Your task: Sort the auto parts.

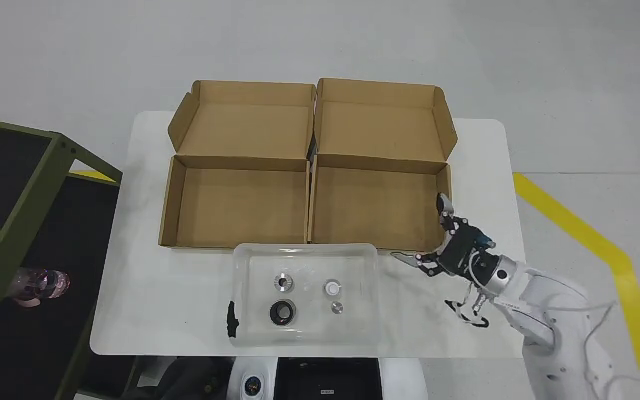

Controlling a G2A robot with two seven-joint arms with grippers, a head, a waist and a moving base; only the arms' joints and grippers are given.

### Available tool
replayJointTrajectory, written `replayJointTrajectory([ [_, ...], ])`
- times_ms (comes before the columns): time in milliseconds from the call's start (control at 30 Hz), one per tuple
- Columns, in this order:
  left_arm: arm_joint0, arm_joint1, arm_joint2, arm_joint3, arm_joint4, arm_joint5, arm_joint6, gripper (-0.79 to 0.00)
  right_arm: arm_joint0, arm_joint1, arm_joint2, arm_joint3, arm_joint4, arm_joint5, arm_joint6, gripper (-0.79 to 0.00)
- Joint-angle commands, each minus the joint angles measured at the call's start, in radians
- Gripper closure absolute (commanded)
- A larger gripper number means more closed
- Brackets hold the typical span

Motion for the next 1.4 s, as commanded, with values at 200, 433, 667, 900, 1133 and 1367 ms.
replayJointTrajectory([
  [200, 0.0, 0.0, 0.0, 0.0, 0.0, 0.0, 0.0, -0.785, 0.029, 0.012, -0.053, -0.082, 0.054, -0.102, 0.09, -0.785],
  [433, 0.0, 0.0, 0.0, 0.0, 0.0, 0.0, 0.0, -0.785, 0.088, 0.015, -0.194, -0.075, 0.038, -0.133, 0.177, -0.785],
  [667, 0.0, 0.0, 0.0, 0.0, 0.0, 0.0, 0.0, -0.785, 0.137, 0.014, -0.31, -0.051, -0.01, -0.12, 0.243, -0.785],
  [900, 0.0, 0.0, 0.0, 0.0, 0.0, 0.0, 0.0, -0.785, 0.145, 0.019, -0.37, -0.044, -0.046, -0.123, 0.278, -0.785],
  [1133, 0.0, 0.0, 0.0, 0.0, 0.0, 0.0, 0.0, -0.785, 0.157, 0.023, -0.421, -0.024, -0.076, -0.123, 0.295, -0.785],
  [1367, 0.0, 0.0, 0.0, 0.0, 0.0, 0.0, 0.0, -0.785, 0.174, 0.026, -0.465, 0.006, -0.099, -0.111, 0.304, -0.785],
])
